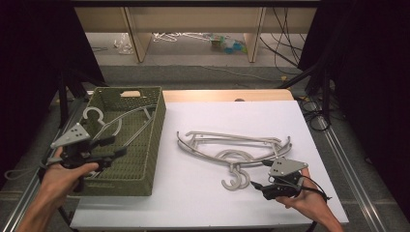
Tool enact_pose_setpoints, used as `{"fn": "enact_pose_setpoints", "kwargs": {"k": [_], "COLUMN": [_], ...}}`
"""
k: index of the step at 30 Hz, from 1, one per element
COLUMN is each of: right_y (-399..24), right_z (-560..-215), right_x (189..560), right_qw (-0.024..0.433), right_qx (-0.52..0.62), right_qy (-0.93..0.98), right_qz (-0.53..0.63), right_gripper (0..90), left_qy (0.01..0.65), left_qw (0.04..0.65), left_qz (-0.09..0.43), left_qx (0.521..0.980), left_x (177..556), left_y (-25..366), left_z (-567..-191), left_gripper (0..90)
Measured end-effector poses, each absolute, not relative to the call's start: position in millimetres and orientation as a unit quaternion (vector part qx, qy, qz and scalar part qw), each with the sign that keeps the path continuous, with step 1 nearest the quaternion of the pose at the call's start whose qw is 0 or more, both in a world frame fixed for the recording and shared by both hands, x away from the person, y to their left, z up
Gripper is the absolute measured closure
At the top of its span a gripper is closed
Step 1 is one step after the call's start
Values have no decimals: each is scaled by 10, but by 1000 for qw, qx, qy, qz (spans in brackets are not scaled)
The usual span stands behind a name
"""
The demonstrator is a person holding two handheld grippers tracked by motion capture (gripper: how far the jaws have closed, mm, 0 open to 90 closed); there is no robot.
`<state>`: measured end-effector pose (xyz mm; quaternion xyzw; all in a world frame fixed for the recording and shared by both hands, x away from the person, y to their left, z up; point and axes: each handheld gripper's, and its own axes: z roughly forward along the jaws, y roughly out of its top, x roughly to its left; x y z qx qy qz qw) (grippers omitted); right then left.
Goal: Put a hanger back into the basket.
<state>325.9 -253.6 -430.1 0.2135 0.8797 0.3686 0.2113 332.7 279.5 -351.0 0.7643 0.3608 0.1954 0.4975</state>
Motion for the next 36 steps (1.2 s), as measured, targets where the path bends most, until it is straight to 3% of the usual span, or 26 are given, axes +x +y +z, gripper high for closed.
{"fn": "enact_pose_setpoints", "kwargs": {"k": [6,13,32,36], "right_y": [-2591,-2654,-2668,-2665], "right_z": [-4367,-4397,-4402,-4406], "right_x": [3318,3365,3364,3381], "right_qw": [217,220,225,225], "right_qx": [223,229,236,237], "right_qy": [879,877,872,872], "right_qz": [362,361,365,364], "right_gripper": [246,252,252,252], "left_qy": [324,297,274,281], "left_qw": [520,535,534,553], "left_qz": [134,91,95,103], "left_qx": [779,786,794,778], "left_x": [3008,2825,2621,2634], "left_y": [2303,1991,1471,1454], "left_z": [-3599,-3697,-4146,-4201], "left_gripper": [323,299,263,260]}}
